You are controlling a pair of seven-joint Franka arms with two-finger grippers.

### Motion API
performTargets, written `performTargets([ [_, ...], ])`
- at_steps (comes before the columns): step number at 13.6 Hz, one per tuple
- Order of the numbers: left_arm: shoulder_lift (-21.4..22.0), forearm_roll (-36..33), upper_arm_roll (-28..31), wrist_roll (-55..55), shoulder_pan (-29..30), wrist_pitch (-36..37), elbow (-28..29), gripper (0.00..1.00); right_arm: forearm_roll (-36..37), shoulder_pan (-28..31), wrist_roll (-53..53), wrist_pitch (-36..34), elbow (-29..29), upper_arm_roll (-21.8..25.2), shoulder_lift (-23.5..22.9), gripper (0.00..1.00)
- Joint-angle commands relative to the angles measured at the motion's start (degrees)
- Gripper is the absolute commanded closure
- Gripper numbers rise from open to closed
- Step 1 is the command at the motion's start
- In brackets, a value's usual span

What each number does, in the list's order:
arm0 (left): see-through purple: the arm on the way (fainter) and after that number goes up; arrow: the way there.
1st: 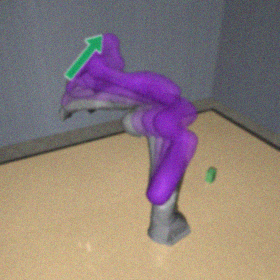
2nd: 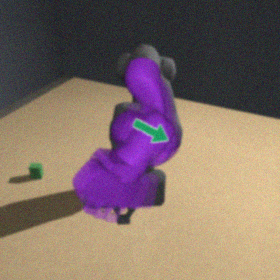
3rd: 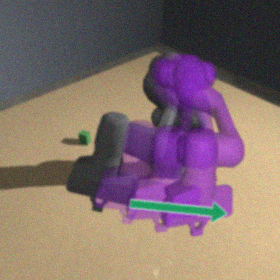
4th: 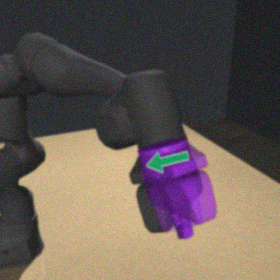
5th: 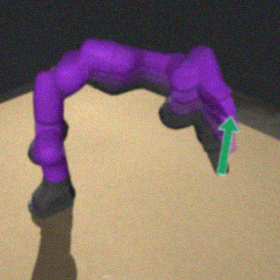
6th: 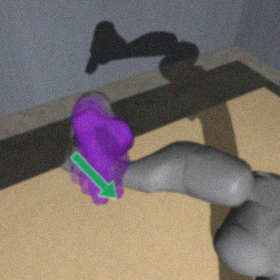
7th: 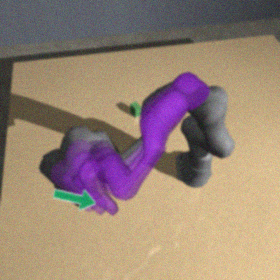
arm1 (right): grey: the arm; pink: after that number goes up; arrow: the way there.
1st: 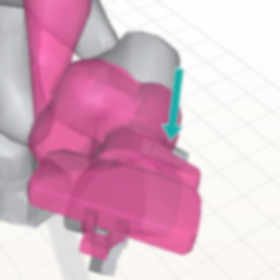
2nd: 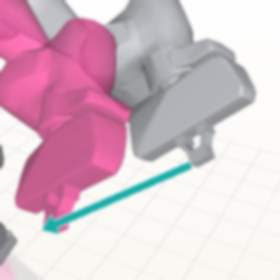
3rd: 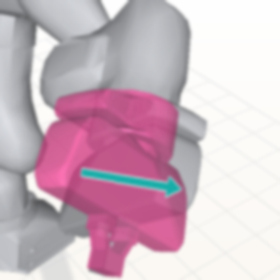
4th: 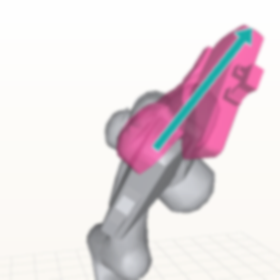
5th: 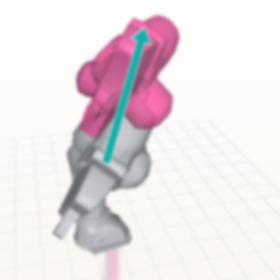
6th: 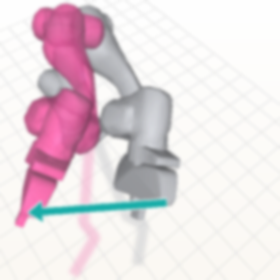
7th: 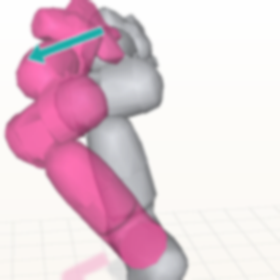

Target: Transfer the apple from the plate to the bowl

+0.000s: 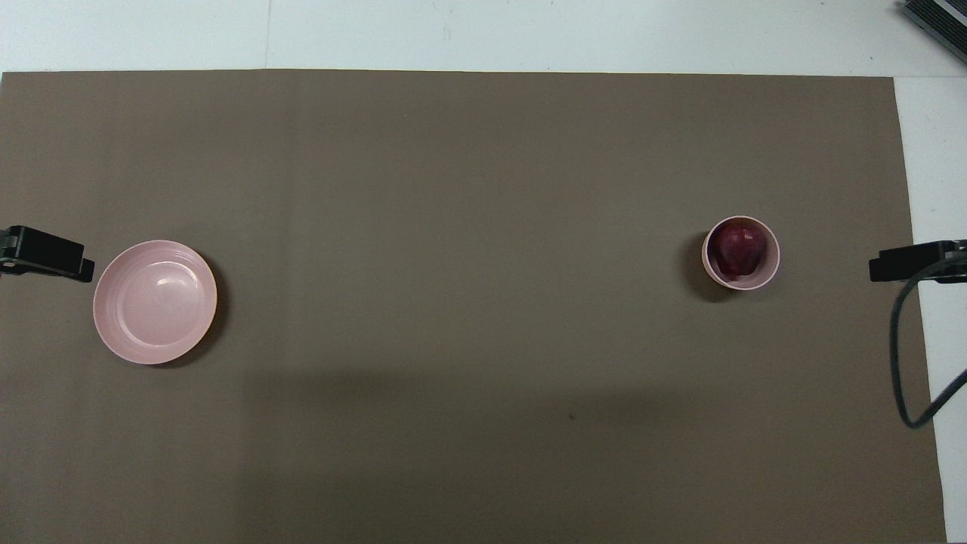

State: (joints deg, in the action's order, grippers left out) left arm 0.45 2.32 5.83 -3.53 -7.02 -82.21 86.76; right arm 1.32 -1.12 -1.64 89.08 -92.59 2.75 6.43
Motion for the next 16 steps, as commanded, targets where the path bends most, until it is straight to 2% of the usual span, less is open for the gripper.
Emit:
performTargets([
  [1,1.0,-0.4,-0.1,-0.2,0.3,-0.4,1.5,0.00,-1.3,0.4,1.0,-2.8,-1.5,-0.3,1.7,0.00],
  [6,1.1,-0.4,-0.1,-0.3,0.3,-0.3,1.6,0.00,-1.2,-0.3,1.4,-2.9,-4.1,-0.5,3.6,0.00],
  [16,1.2,-0.4,-0.1,-0.3,0.2,-0.1,1.9,0.00,-1.3,0.5,1.2,-2.4,-3.9,-0.4,3.4,0.00],
])
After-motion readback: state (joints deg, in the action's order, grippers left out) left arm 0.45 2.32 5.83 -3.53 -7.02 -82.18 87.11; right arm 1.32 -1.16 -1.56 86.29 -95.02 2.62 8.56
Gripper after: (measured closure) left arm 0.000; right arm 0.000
